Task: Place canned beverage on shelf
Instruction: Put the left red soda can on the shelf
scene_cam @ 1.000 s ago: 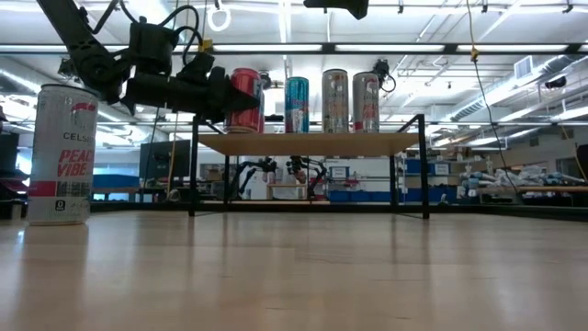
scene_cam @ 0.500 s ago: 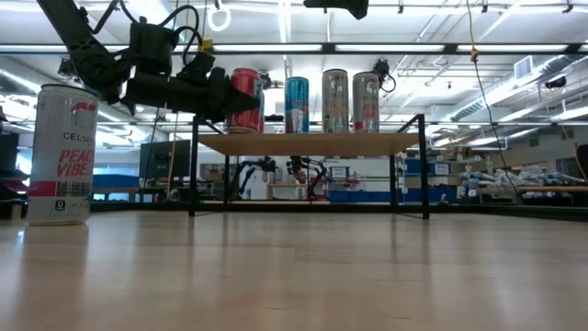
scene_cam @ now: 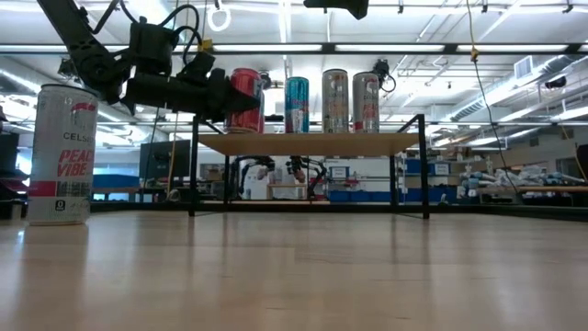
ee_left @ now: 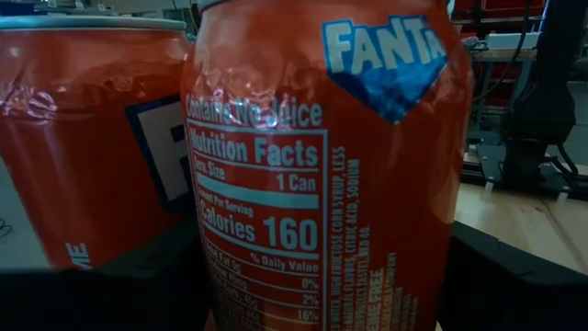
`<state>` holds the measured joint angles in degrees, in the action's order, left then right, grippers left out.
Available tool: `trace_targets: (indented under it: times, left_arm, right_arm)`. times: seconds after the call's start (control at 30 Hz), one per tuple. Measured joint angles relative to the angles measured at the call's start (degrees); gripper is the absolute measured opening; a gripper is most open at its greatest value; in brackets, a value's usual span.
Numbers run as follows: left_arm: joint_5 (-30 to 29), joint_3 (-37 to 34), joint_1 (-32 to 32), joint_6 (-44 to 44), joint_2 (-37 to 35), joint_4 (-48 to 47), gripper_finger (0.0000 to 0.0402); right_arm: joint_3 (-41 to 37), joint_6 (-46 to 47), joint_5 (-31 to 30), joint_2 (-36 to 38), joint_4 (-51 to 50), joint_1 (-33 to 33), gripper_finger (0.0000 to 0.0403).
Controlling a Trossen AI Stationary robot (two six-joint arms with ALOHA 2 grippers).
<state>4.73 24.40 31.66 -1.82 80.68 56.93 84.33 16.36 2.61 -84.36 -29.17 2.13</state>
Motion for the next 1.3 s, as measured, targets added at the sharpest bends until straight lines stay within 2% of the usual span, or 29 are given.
trace_targets:
  times: [1.13, 1.2, 1.3]
  left_arm:
    - [0.08, 0.02, 0.0, 0.61, 0.0, 0.15, 0.0318]
    - [0.12, 0.02, 0.0, 0.46, 0.0, 0.14, 0.0328]
    - [0.17, 0.02, -0.03, -0.73, 0.02, 0.17, 0.037]
  right_arm:
    - [0.0, 0.0, 0.02, 0.0, 0.0, 0.0, 0.0369]
    - [0.0, 0.0, 0.02, 0.0, 0.0, 0.0, 0.0369]
    - [0.0, 0.0, 0.02, 0.0, 0.0, 0.0, 0.0369]
